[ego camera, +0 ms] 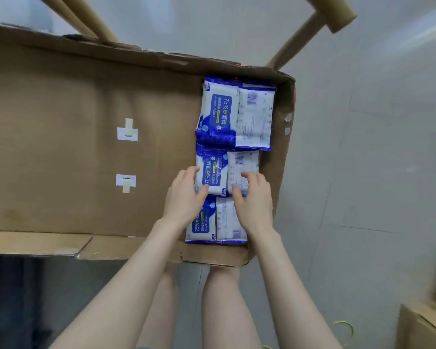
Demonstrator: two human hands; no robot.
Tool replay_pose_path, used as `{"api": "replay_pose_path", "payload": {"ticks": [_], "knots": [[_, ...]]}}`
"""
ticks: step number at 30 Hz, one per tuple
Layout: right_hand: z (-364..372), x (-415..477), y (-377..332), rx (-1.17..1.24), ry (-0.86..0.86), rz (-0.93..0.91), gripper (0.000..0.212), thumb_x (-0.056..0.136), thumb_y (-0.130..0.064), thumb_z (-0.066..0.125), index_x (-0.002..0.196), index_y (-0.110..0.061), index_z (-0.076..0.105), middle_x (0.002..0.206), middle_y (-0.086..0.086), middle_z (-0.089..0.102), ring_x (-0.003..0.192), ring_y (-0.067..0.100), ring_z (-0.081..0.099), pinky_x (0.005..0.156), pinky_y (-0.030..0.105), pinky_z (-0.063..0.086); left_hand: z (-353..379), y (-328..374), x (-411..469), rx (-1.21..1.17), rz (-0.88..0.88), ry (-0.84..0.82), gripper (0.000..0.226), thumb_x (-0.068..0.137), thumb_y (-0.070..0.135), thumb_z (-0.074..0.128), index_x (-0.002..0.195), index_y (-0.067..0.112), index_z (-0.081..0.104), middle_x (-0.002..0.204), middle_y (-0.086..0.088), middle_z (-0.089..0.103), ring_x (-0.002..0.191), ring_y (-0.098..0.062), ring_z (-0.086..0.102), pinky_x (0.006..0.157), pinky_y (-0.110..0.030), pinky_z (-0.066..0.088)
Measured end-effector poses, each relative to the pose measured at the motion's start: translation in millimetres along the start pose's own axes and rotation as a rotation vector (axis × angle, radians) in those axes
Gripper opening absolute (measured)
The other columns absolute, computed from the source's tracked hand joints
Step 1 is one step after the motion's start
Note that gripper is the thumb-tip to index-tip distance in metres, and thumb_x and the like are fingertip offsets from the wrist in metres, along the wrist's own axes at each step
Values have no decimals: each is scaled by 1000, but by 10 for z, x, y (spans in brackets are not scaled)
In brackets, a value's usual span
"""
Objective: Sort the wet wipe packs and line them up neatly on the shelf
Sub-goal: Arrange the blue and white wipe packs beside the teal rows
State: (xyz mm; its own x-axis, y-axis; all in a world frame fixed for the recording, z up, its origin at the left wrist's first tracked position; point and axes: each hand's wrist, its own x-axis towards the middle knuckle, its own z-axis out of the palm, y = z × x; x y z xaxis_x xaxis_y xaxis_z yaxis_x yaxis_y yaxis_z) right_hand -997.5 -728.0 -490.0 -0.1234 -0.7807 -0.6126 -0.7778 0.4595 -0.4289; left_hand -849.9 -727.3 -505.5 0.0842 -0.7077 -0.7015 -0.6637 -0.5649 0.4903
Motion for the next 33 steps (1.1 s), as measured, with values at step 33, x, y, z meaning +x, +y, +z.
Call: {"api": "replay_pose_path", "payload": {"ticks": [33], "knots": [[-186,-96,-82,730,-195,32,19,92,-25,62,99,-8,61,93,1,72,87,14,70,69,32,57,203,180,-704,-885,-96,325,11,97,21,52,107,26,52,108,5,69,97,-11,67,82,-34,55]]}}
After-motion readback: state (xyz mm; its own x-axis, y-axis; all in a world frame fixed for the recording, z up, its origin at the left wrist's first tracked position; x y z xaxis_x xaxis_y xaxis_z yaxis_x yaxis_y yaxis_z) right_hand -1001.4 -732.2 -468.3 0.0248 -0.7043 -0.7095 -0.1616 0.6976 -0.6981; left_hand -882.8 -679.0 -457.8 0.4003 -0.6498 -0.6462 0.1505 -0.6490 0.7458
